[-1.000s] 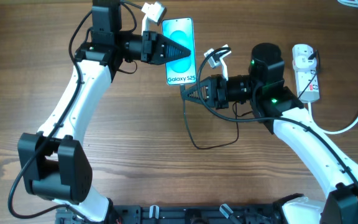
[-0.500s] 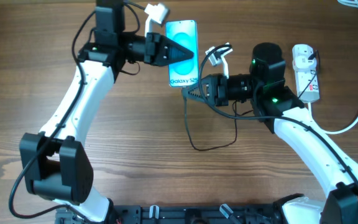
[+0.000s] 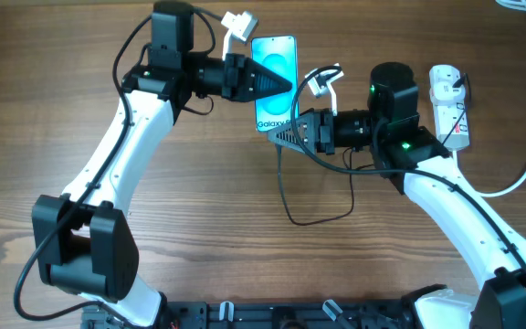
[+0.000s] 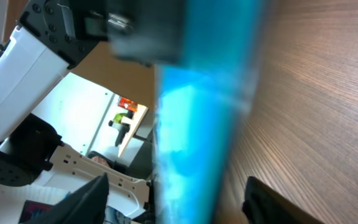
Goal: Plug charger to phone and switch on socket
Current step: 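Push the plug into the phone's port and lower the phone together, then set the plugged phone flat on the table and open the left gripper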
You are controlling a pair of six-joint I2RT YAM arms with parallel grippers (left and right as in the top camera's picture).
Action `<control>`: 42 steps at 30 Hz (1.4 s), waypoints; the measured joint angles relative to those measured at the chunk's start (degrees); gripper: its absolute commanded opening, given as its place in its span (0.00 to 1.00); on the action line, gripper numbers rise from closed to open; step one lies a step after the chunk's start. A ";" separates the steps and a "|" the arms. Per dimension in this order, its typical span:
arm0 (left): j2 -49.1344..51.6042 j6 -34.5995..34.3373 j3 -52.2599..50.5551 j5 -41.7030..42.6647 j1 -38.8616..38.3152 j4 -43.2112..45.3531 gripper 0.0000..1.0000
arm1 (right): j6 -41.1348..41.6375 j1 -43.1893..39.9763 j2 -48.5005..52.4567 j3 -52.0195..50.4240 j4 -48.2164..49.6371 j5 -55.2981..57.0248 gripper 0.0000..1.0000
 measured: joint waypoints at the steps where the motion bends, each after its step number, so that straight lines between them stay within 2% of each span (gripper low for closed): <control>1: -0.02 0.74 -0.33 -2.93 0.00 -3.13 0.04 | -0.13 -0.11 0.00 0.00 0.00 0.04 0.75; 4: -0.11 3.28 -0.74 -11.98 -0.13 -13.03 0.04 | -0.13 -0.70 0.55 -0.02 -1.51 1.51 0.80; 7: -0.70 6.03 -0.61 -18.32 -0.46 -18.73 0.04 | -0.24 -1.11 1.22 -0.02 -3.69 4.63 0.81; 11: 0.13 9.55 -0.61 -23.80 -1.01 -20.55 0.04 | -2.03 -1.22 1.22 -0.02 -9.07 9.09 0.80; 17: 9.27 12.02 -1.14 -32.50 -0.31 -19.17 0.04 | -7.34 -1.55 1.16 0.33 -22.27 19.12 0.81; 29: 16.92 12.61 -1.29 -40.19 -0.31 -17.11 0.04 | -10.86 -1.55 1.16 0.33 -26.75 25.99 0.80; 42: 20.68 12.63 -1.29 -41.83 -0.31 -15.34 0.04 | -10.88 -1.55 1.16 0.33 -28.24 28.17 0.81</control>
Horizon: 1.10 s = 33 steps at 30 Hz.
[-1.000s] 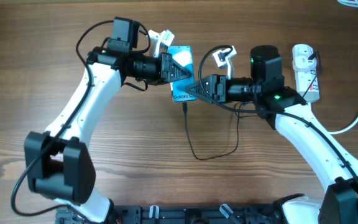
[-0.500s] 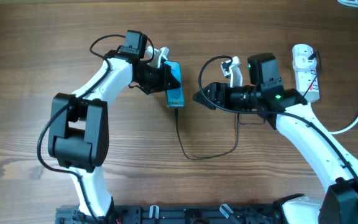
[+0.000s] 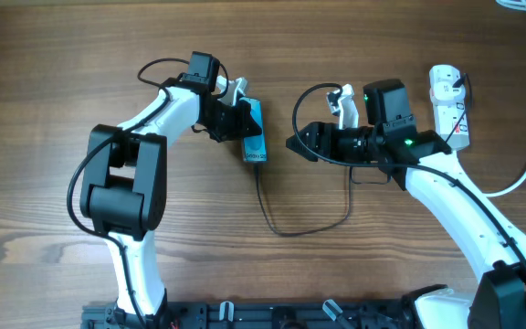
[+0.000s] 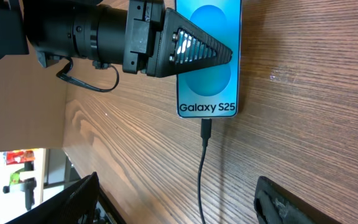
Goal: Plug charger to phone and switch on socket
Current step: 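Set the plugged phone flat on the table and open the left gripper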
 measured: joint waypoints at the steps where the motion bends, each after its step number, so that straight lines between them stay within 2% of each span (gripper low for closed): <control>1: 0.00 -0.02 0.00 0.00 0.00 -0.02 0.04 | 0.00 0.00 0.00 0.00 0.00 0.13 0.81; 6: 1.07 -0.11 0.02 1.09 0.00 -0.04 0.05 | 0.00 0.00 0.00 0.00 0.00 0.15 0.81; 12: 3.30 -0.33 0.09 2.99 0.04 -0.68 0.19 | 0.00 0.00 0.00 0.00 -0.02 0.26 0.81; 16: 3.28 -1.38 0.63 1.53 -0.13 -1.53 0.37 | -0.02 0.00 0.00 0.00 -0.04 0.37 0.81; 18: 3.15 -1.86 0.92 1.79 -0.24 -1.55 0.41 | -0.09 0.00 0.00 0.00 -0.07 0.42 0.81; 25: 2.80 -2.93 1.38 0.55 -0.44 -1.75 0.42 | -1.09 0.00 0.00 0.00 -0.22 0.76 0.81; 33: 1.73 -6.16 2.64 -6.71 -0.55 -4.55 0.43 | -1.36 0.00 0.00 0.00 -0.24 0.76 0.81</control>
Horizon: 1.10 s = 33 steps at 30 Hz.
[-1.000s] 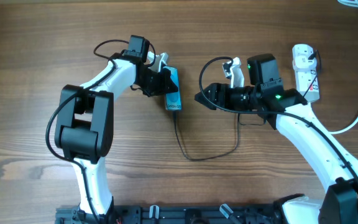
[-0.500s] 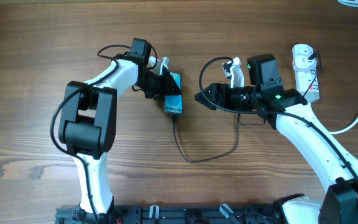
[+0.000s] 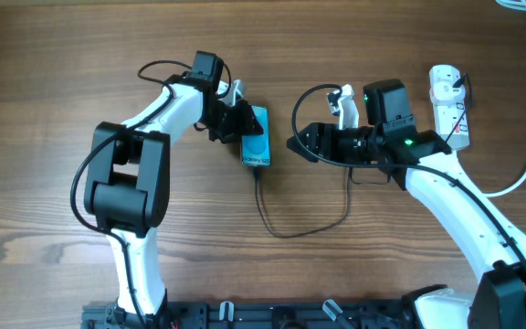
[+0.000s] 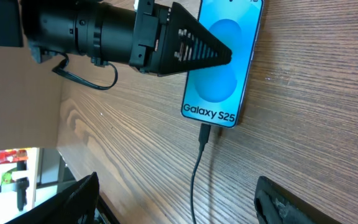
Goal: Plug charger to phone and switch on socket
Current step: 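Set the plugged phone flat on the table and open the left gripper, then raise the left gripper away and release the plug with the right gripper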
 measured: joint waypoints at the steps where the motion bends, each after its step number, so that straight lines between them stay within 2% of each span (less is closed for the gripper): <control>1: -0.02 -0.04 0.42 -1.11 0.00 -1.01 0.43 | 0.00 0.00 0.00 0.00 0.02 0.02 0.81; 7: -0.63 -0.42 1.90 -9.01 0.00 -4.33 0.44 | -0.15 0.00 0.00 0.00 0.00 0.02 0.81; 14: -0.85 -0.37 2.32 -12.02 0.00 -5.16 0.43 | -0.35 0.00 0.00 0.00 0.00 0.79 0.81; 19: -0.85 -0.35 4.57 -20.13 0.13 -12.44 0.41 | -1.44 0.00 0.00 0.00 -0.22 1.68 0.81; 23: -1.86 -0.35 5.79 -24.15 0.22 -14.97 0.41 | -1.75 0.00 0.00 0.00 -1.33 2.84 0.81; 27: -10.10 -0.37 6.40 -25.42 0.22 -16.09 0.42 | -2.86 0.00 0.00 0.00 -2.56 3.45 0.81; 32: -24.81 -0.37 7.48 -24.72 0.22 -17.68 0.51 | -3.69 0.00 0.00 0.00 -2.91 4.13 0.81; 33: -27.15 -0.37 7.54 -24.52 0.22 -17.99 0.57 | -4.11 0.00 0.00 0.00 -3.04 4.22 0.80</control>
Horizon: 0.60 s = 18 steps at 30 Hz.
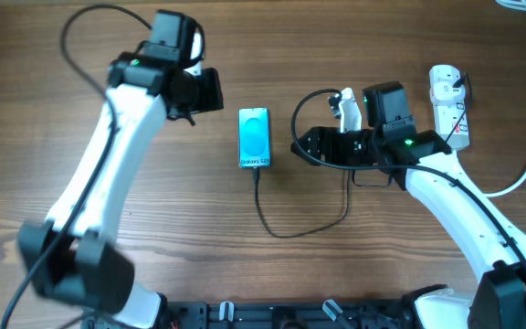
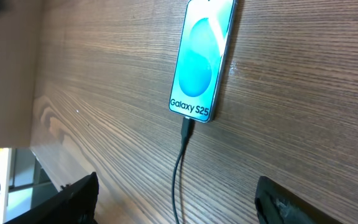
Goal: Plug charger to phone and switch on socket
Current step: 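Raise the left gripper away and release the plug with the right gripper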
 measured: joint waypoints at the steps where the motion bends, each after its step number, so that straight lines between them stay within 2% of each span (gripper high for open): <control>1: -2.25 -0.02 0.04 0.26 0.00 -0.24 0.65 | -0.39 0.00 0.00 0.00 -0.04 0.09 0.77; 4: -7.82 -0.17 0.04 1.36 0.00 -0.48 0.83 | -1.14 0.00 0.00 0.00 -0.15 0.15 0.71; 6: -10.56 -0.28 0.04 1.99 0.00 -0.52 1.00 | -1.68 0.00 0.00 0.00 -0.20 0.26 0.70; 11: -15.04 -0.20 0.04 2.71 0.00 -0.66 1.00 | -1.99 0.00 0.00 0.00 -0.98 0.28 0.70; 18: -15.54 -0.20 0.04 2.80 0.00 -0.66 1.00 | -3.15 0.00 0.00 0.22 -1.44 0.28 0.66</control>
